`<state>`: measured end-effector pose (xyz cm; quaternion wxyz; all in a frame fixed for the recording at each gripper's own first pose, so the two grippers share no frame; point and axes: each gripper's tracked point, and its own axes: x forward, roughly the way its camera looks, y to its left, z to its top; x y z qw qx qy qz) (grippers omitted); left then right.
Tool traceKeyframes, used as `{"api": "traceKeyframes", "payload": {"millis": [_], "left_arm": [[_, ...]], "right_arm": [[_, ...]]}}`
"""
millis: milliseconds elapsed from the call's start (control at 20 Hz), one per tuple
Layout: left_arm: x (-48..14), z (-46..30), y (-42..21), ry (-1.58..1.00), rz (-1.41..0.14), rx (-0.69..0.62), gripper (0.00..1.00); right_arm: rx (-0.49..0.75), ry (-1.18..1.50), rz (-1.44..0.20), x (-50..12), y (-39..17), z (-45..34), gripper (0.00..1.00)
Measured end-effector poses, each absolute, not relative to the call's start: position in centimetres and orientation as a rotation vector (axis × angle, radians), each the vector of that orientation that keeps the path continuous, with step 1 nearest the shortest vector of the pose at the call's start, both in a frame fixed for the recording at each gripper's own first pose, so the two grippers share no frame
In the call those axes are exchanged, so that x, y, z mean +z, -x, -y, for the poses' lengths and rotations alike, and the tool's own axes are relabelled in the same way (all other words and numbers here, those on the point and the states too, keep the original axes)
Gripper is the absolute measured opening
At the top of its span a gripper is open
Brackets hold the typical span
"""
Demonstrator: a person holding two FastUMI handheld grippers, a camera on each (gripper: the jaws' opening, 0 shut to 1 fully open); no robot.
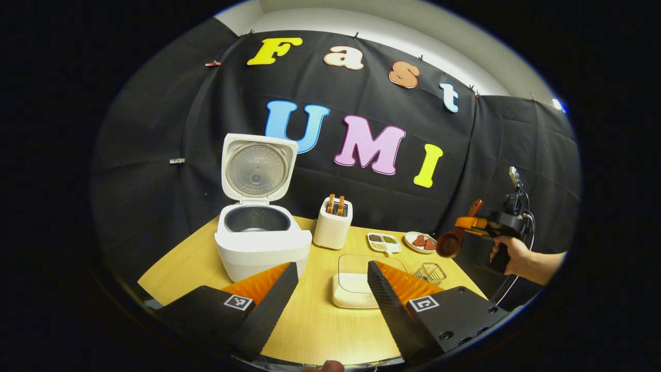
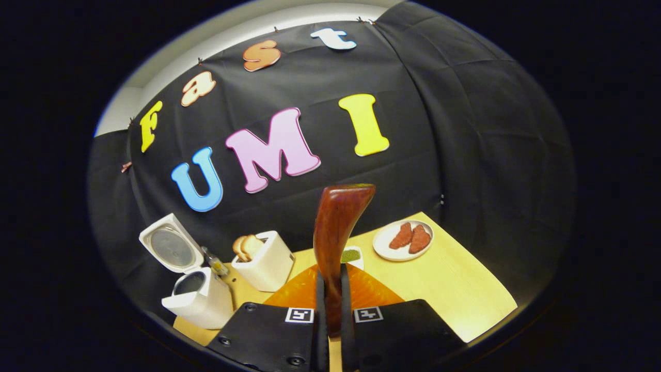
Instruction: Close the left gripper, press the button to open the rice cooker; take a wooden spoon from the chopstick holder with the right hand, scoop a spoonful of rice and pour it into the rice cooker, then put the wooden spoon back into the chopstick holder.
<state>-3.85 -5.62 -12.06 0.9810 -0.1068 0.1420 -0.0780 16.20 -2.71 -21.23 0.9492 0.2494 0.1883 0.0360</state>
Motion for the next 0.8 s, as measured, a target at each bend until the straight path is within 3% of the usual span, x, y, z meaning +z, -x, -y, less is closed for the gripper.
{"api": "traceKeyframes", "payload": {"millis": [200, 800], "left_arm": [[-11.9, 5.6, 3.4, 0.226, -0.305, -0.128, 0.94], [-9.7, 4.0, 2.0, 0.189, -0.285, -0.078, 0.94]], "right_arm": [[0.05, -0.511, -0.472, -27.1, -16.3, 2.6, 0.13], [0.011, -0.576, -0.63, -34.5, -15.9, 3.6, 0.18]]}}
